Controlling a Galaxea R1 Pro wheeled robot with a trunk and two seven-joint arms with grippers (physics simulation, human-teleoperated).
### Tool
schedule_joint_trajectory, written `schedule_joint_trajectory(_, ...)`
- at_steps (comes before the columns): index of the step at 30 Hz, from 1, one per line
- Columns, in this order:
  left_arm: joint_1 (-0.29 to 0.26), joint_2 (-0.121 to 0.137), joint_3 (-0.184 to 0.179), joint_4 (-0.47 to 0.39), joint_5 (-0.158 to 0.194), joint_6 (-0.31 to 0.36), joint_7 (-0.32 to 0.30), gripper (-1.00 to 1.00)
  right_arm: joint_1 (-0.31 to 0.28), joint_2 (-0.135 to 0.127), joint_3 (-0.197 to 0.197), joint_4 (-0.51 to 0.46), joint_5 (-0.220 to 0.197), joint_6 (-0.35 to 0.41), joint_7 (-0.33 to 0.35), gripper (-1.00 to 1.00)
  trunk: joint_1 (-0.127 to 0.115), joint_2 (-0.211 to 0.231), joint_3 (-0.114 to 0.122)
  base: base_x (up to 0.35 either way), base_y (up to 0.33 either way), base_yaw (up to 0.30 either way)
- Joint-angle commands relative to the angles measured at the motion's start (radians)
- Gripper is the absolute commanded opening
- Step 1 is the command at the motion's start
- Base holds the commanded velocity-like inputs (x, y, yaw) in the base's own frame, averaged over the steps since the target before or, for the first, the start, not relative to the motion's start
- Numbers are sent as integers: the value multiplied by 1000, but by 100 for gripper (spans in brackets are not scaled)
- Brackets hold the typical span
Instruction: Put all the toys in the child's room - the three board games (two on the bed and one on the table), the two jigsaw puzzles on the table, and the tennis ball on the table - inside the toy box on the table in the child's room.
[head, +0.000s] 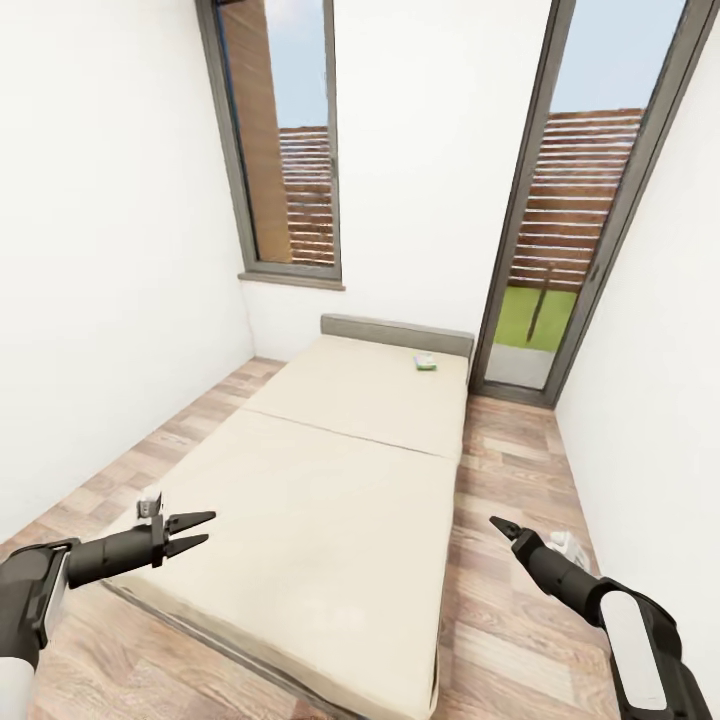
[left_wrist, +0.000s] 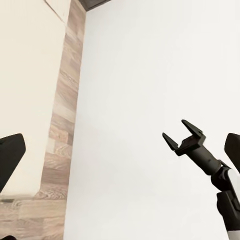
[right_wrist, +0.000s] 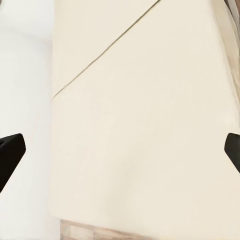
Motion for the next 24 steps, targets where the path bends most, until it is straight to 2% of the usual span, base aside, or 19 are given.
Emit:
schedule_joint_trajectory(1,-1,-1,2,0,-11,10,-6,100,-1,1,-4,-1,6,6,8,100,1,-2,-3,0,0,281)
schedule_joint_trajectory(9,-1,-11,2,0,-9,10,19,100,-1,1,-3,-1,6,6,8,100,1,-2,-6,0,0,281)
schedule_joint_trajectory(24,-1,-17,2,0,-9,10,22,100,-1,2,-1,-1,7,6,8,100,1,-2,-12,0,0,281)
